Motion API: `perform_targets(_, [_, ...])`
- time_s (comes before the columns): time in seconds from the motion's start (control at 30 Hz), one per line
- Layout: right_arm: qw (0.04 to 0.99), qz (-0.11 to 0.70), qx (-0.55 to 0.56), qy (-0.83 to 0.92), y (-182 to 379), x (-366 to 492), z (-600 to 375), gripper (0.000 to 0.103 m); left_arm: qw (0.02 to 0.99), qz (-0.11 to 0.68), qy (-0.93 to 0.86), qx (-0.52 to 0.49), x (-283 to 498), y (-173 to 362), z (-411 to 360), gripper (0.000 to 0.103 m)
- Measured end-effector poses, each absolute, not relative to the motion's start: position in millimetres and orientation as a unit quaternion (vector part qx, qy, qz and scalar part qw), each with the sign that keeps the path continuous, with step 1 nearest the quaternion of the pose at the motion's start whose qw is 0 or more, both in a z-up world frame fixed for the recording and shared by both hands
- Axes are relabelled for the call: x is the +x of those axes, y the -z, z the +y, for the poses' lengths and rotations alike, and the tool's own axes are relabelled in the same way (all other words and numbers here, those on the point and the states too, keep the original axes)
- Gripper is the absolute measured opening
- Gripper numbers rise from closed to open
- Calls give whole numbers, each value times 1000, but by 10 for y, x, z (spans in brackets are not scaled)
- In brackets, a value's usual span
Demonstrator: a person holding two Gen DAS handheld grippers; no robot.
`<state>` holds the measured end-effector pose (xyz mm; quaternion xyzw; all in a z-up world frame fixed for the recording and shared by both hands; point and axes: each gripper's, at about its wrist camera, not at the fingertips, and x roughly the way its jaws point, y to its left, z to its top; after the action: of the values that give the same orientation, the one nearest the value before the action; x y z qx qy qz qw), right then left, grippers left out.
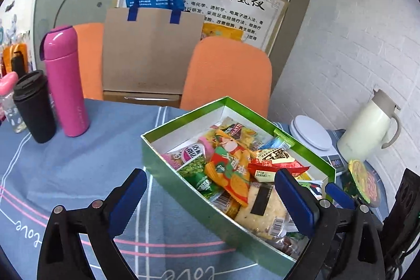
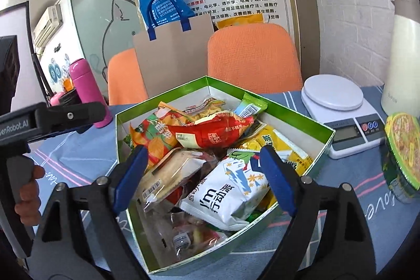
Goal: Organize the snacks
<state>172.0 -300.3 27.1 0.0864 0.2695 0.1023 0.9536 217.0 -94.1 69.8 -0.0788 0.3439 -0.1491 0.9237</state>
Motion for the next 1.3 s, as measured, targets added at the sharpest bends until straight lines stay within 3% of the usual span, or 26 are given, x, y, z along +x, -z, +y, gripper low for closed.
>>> perform_targets(0.2, [956,269,74,-95,-403,1474,-2960,88,933,328,133,-64,1918,-773,-876,100])
perform_targets(0.3, [954,283,61,-78,-482,1291,-2893,100,936,333,103,-42,1728,-784,-850,100])
perform_targets(0.8, [947,322,6,8,-364,497,-2765,102,933,356,49,-15,835,-416,-787,100])
perform_targets(1.3, [948,313,13,55,-244,148,-2830,102,932,360,37,5,539,-263,-812,100])
